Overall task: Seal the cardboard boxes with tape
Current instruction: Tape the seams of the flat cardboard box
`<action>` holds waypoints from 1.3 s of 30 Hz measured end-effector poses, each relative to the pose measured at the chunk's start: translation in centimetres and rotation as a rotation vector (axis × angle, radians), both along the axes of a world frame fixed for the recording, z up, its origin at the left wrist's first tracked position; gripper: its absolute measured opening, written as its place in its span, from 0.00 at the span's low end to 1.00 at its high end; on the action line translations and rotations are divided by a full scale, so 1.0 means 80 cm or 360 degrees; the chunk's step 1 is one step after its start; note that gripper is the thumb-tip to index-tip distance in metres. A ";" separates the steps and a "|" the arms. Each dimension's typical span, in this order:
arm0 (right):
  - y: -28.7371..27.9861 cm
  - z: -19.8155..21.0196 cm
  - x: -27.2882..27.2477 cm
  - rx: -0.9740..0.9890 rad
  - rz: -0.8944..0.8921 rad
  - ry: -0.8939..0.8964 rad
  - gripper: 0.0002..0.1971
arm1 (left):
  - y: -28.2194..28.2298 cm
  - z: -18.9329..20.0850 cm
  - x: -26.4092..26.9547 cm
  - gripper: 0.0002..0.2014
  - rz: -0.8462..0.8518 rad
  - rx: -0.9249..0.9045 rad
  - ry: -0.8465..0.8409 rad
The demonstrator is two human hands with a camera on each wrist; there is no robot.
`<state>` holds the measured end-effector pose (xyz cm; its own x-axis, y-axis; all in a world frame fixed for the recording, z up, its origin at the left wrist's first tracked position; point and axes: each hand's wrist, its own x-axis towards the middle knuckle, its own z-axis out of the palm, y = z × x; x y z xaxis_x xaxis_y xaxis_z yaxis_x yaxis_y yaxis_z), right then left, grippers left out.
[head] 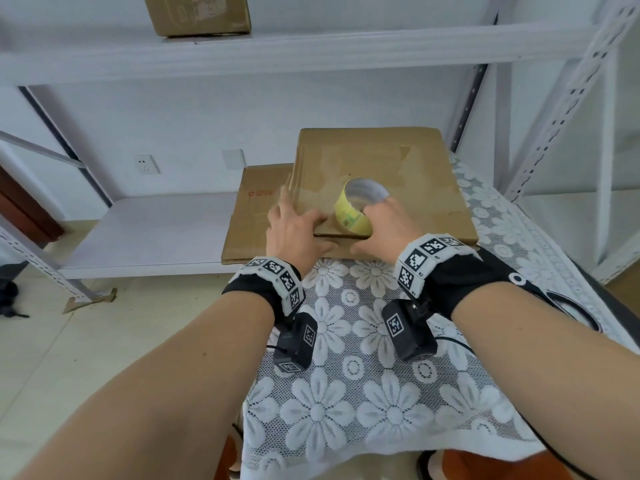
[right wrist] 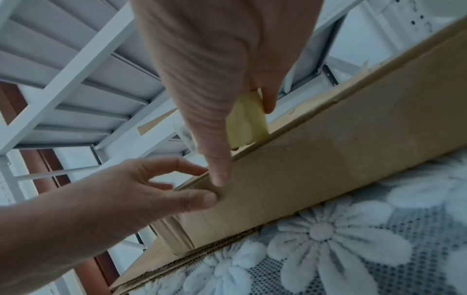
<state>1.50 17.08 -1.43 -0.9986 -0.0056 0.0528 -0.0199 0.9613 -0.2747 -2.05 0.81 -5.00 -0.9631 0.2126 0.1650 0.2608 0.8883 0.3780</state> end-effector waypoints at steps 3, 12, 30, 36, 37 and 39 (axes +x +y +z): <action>-0.006 -0.004 -0.011 0.0172 -0.0025 0.0005 0.14 | -0.009 -0.006 -0.005 0.41 0.0116 -0.0003 -0.0164; 0.019 0.012 0.001 0.0262 -0.0062 -0.0036 0.08 | -0.005 -0.002 0.018 0.42 0.0068 0.0248 -0.0191; -0.030 0.000 0.010 0.0380 0.0144 0.0065 0.08 | -0.009 -0.010 0.023 0.16 -0.0050 0.0557 0.0111; -0.028 0.005 0.007 0.0366 0.0149 0.0033 0.01 | -0.015 0.008 0.027 0.26 -0.0006 0.1184 -0.0009; -0.028 0.005 0.008 0.0351 0.0148 0.0039 0.02 | -0.014 0.011 0.028 0.24 -0.0021 0.1225 -0.0033; -0.027 0.005 0.009 0.0322 0.0137 0.0050 0.02 | -0.011 0.014 0.028 0.17 -0.0019 0.1283 -0.0054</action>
